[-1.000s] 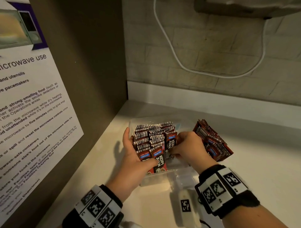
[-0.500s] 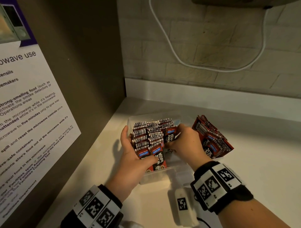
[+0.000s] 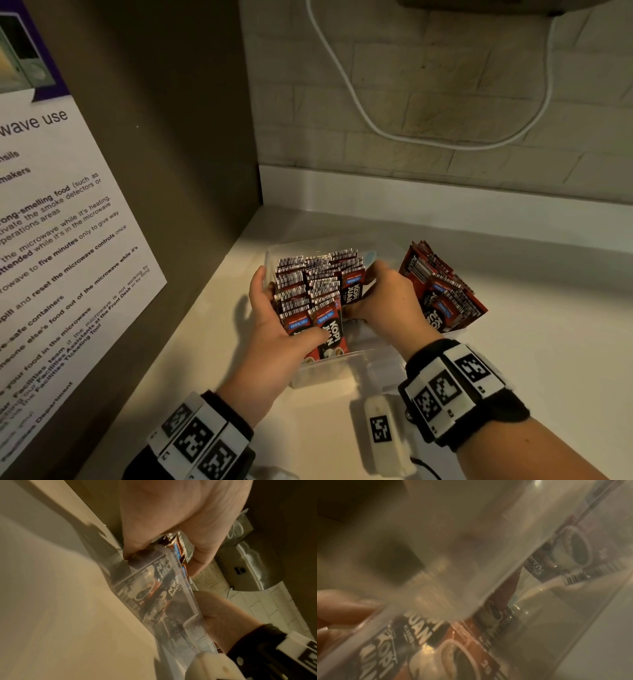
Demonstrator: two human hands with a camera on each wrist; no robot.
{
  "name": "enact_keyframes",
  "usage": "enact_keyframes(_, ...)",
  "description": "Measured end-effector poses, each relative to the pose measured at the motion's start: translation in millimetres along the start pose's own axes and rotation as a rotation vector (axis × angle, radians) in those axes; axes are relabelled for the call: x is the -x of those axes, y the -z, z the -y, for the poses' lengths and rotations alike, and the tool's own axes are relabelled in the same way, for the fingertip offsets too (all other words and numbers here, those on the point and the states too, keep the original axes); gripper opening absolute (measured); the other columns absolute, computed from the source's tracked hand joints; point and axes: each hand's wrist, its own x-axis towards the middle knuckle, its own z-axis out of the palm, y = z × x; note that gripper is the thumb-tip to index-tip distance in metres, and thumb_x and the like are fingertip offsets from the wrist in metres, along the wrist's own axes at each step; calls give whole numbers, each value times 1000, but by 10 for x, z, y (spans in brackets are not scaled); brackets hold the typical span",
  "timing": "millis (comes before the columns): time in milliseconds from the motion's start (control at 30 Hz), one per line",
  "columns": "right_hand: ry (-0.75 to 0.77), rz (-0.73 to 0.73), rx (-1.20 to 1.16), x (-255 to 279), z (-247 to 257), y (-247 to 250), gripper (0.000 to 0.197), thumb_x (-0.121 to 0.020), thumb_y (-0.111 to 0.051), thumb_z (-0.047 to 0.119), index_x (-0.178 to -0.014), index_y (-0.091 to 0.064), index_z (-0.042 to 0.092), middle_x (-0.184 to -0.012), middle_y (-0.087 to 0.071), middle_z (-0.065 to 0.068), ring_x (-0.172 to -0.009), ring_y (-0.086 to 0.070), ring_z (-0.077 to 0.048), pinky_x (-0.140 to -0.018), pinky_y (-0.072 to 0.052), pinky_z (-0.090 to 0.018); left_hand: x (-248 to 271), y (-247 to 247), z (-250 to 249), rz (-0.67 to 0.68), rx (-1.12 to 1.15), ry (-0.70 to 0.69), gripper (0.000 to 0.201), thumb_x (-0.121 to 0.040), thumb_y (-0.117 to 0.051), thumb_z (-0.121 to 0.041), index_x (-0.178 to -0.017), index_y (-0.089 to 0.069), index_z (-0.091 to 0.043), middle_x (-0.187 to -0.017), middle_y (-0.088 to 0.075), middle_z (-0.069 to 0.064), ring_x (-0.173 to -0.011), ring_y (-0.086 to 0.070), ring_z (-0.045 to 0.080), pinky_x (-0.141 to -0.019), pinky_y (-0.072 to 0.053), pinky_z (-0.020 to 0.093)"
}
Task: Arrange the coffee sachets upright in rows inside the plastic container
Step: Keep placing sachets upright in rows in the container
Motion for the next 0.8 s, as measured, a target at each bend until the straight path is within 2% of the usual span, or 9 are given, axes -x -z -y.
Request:
enact_keyframes(133, -26, 17, -9, 25, 16, 32, 59, -58, -89, 18, -101, -48, 17, -93, -63, -4, -77, -63, -17, -63, -54, -31, 4, 4, -17, 8, 4, 9, 112, -75, -68, 15, -145, -8, -49, -120, -51, -22, -89, -66, -5, -75, -57, 25)
enact_keyframes(233, -16, 16, 4, 54, 50, 75, 61, -60, -89, 18, -100, -44, 19, -92, -61, -2, -72, -56, -9, -51, -41, -19, 12, 10, -65, 1, 20, -1, 111, -75, -68, 15, -145, -9, -48, -128, -46, -19, -87, -65, -10, -72, -56, 22)
enact_keyframes(333, 2, 15, 27, 112, 120, 179, 65, -61, -89, 17, -101, -39, 22, -92, -57, 1, -71, -53, -9, -44, -33, -14, 35, 18, -189, -54, -19, -67, 102, -79, -68, 8, -145, -14, -46, -138, -35, -17, -93, -53, -20, -63, -45, 1)
enact_keyframes(367, 7, 20, 17, 141, 155, 246, 62, -63, -87, 14, -102, -39, 23, -90, -56, 2, -68, -53, -7, -41, -33, -12, 42, 17, -231, -93, -68, -123, 97, -79, -70, 3, -144, -17, -46, -144, -30, -14, -108, -45, -15, -69, -41, -3)
enact_keyframes(400, 12, 23, -4, 174, 197, 328, 59, -66, -85, 12, -102, -40, 23, -89, -56, 3, -67, -53, -6, -39, -34, -10, 47, 17, -266, -137, -126, -207, 91, -80, -71, -2, -142, -21, -45, -148, -28, -12, -121, -37, -9, -85, -39, 0)
enact_keyframes(467, 49, -16, -51, 239, 269, 525, 50, -70, -82, 11, -101, -44, 23, -87, -58, 3, -70, -57, -10, -45, -38, -14, 85, -25, -379, -210, -199, -412, 77, -78, -73, -13, -133, -30, -45, -146, -34, -11, -132, -32, -2, -110, -31, 21)
enact_keyframes(567, 131, -179, -170, 309, 319, 864, 33, -75, -75, 9, -95, -52, 19, -83, -63, -1, -75, -63, -24, -64, -51, -33, 131, -194, -544, -133, -225, -552, 60, -67, -67, -27, -119, -43, -40, -129, -47, -12, -124, -41, -3, -104, -35, 22)
enact_keyframes(667, 163, -270, -246, 302, 238, 1171, 27, -79, -68, 4, -89, -53, 24, -85, -64, -4, -79, -63, -31, -74, -51, -45, 88, -504, -582, 153, -292, -384, 63, -70, -71, -26, -126, -44, -35, -128, -47, -13, -121, -43, -1, -98, -34, 20)
enact_keyframes(800, 118, -137, -168, 227, 63, 1441, 40, -81, -68, 2, -111, -51, 22, -108, -61, -8, -87, -59, -28, -70, -45, -37, -67, -1001, -446, 406, -382, -61, 90, -77, -73, -26, -147, -16, -31, -120, -30, -8, -126, -38, 14, -93, -30, 21)
